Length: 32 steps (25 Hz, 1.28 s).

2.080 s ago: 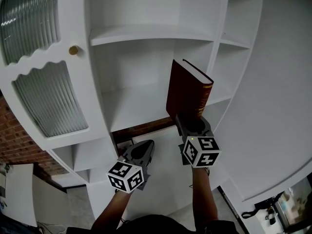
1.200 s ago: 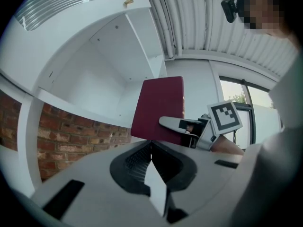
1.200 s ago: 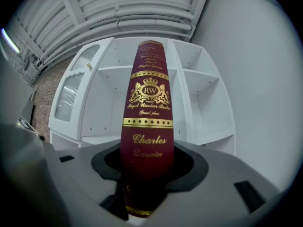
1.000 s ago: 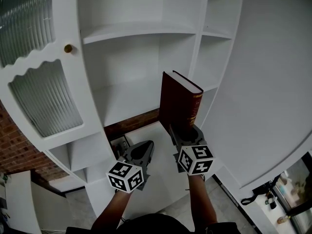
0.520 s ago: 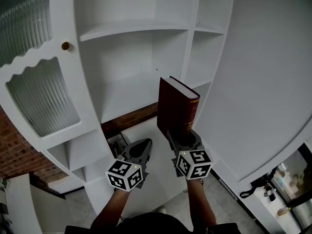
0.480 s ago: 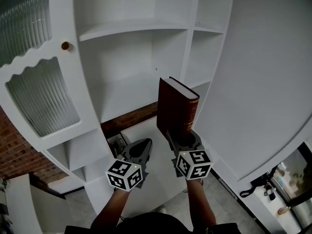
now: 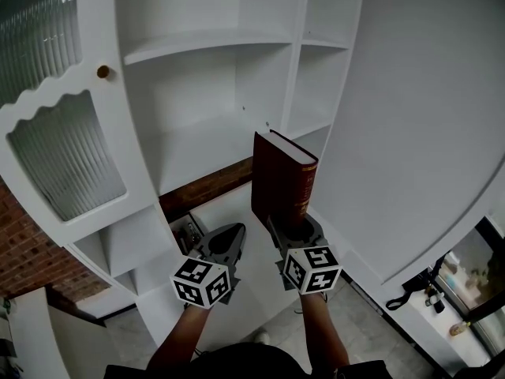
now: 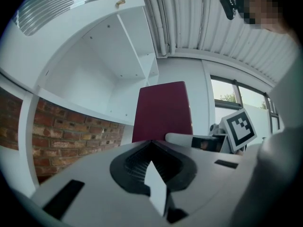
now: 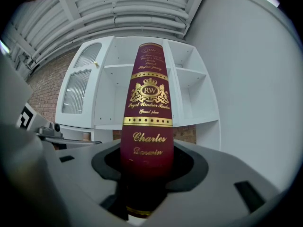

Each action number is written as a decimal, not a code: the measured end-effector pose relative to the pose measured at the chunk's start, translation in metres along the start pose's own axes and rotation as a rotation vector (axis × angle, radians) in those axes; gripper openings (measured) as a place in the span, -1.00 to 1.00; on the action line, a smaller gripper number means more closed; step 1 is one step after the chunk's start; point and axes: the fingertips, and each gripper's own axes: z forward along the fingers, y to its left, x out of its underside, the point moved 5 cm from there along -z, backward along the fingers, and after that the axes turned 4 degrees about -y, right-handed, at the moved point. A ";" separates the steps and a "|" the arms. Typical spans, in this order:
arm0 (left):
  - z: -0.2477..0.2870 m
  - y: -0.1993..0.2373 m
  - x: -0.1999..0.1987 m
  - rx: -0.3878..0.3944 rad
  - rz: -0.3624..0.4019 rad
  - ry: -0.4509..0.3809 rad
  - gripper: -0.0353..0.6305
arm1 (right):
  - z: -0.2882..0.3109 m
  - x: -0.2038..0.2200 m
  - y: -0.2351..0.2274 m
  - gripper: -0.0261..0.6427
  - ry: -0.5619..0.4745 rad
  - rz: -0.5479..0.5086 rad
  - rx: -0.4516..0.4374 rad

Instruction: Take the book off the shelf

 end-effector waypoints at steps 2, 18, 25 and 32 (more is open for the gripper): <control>-0.002 -0.001 0.000 0.005 -0.004 -0.001 -0.84 | -0.004 0.002 0.000 -0.22 0.009 0.001 0.008; -0.006 -0.004 0.002 0.040 -0.017 0.006 -0.84 | -0.016 0.005 0.006 -0.22 0.023 -0.012 0.042; -0.005 0.004 0.001 0.040 -0.024 0.007 -0.85 | -0.011 0.007 0.007 -0.22 0.030 -0.010 0.047; -0.004 0.006 0.003 0.039 -0.030 0.008 -0.85 | -0.009 0.009 0.008 -0.22 0.035 -0.010 0.041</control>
